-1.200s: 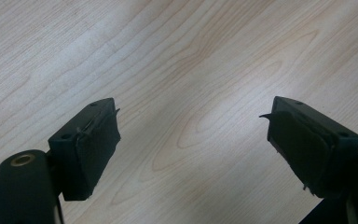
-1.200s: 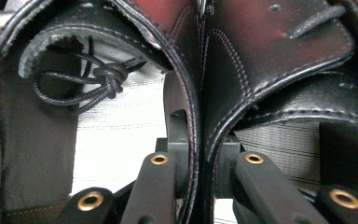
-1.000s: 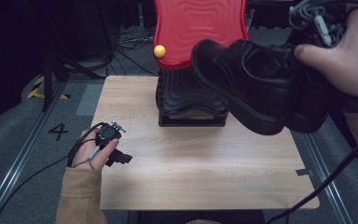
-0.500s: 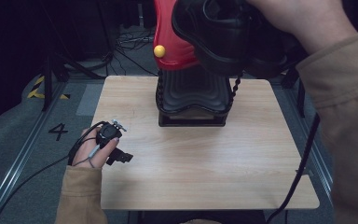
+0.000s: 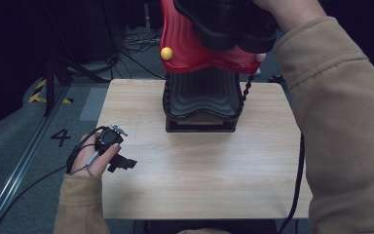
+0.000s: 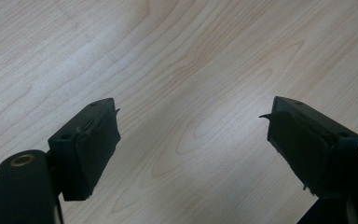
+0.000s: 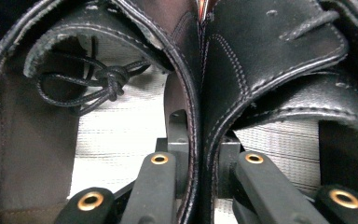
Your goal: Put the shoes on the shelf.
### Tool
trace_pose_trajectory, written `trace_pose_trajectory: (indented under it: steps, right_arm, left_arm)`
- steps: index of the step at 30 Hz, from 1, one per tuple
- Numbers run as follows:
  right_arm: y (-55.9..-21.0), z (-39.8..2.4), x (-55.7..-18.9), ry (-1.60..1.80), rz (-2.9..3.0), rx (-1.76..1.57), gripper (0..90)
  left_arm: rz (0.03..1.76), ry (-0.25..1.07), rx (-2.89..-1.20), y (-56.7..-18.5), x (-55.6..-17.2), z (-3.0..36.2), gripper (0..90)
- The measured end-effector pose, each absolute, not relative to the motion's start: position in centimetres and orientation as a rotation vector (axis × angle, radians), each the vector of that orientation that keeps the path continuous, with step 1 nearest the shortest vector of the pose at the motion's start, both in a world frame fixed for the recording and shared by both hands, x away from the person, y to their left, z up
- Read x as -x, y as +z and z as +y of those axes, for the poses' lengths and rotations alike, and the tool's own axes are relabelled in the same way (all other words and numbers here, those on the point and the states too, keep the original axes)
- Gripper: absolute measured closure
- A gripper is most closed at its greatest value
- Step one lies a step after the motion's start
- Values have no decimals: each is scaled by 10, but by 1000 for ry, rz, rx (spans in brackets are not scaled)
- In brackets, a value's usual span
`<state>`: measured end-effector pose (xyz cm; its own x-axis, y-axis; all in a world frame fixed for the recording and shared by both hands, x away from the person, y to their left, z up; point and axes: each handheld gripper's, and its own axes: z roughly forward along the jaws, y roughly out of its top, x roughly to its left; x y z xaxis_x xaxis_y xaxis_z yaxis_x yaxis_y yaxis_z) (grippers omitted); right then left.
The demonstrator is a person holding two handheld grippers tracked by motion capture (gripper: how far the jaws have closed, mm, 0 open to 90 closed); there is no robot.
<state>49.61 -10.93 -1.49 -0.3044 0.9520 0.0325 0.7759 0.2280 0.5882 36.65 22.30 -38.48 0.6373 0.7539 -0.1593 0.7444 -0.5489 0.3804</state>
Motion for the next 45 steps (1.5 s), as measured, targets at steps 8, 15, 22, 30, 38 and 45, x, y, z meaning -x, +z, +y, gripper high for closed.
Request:
trace_pose_trajectory:
  steps: [8,15,22,30,38,45]
  right_arm:
    - [-24,-99,-518,724,2114,-1596,823]
    - [-28,-88,-531,802,2006,-1603,826]
    - [-32,-89,-538,868,1924,-1617,826]
    - [-70,-81,-550,894,1892,-1626,819]
    - [-88,-72,-553,872,1916,-1579,804]
    - [-95,-79,-556,829,1936,-1556,803]
  left_arm:
    - [1186,46,-2425,-382,-365,229,173]
    - [1198,57,-2411,-381,-364,234,171]
    - [1195,48,-2420,-383,-365,234,172]
    - [1196,45,-2407,-381,-363,236,172]
    - [1195,43,-2410,-381,-363,235,172]
    - [1200,46,-2412,-381,-362,234,172]
